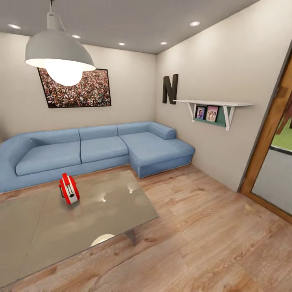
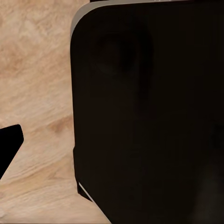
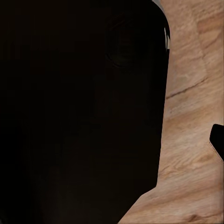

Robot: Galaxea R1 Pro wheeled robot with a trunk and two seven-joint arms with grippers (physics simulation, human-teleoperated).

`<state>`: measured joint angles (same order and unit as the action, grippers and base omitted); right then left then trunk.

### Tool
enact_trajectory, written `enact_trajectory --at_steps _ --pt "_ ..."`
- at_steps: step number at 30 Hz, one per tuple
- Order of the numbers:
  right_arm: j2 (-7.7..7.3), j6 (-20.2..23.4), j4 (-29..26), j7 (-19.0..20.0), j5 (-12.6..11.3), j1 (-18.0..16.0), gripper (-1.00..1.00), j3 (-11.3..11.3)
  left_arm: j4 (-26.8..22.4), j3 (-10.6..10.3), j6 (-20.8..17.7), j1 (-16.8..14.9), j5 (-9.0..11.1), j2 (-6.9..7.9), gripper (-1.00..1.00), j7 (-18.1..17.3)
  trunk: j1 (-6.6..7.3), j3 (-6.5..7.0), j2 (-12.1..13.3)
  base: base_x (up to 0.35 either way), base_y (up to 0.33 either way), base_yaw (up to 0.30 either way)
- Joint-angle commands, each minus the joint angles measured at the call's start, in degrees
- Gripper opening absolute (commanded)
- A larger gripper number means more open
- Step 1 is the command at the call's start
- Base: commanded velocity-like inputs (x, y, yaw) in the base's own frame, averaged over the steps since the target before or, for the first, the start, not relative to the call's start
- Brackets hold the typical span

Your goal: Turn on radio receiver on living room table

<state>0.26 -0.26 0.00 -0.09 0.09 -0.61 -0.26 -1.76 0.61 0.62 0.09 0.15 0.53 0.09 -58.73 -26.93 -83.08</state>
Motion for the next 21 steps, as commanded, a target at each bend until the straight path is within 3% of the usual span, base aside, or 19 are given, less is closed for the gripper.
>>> enact_trajectory --at_steps 1,21 --pt "0.0 0.0 0.0 0.0 0.0 0.0 1.0 0.0 0.0 0.0 0.0 0.0 0.0 0.0 1.0 0.0 0.0 0.0 0.0 0.0 0.0 0.272" --pt "0.0 0.0 0.0 -0.1 0.0 0.0 1.0 0.0 0.0 0.0 0.0 0.0 0.0 0.0 1.0 0.0 0.0 0.0 0.0 0.0 0.0 0.272"
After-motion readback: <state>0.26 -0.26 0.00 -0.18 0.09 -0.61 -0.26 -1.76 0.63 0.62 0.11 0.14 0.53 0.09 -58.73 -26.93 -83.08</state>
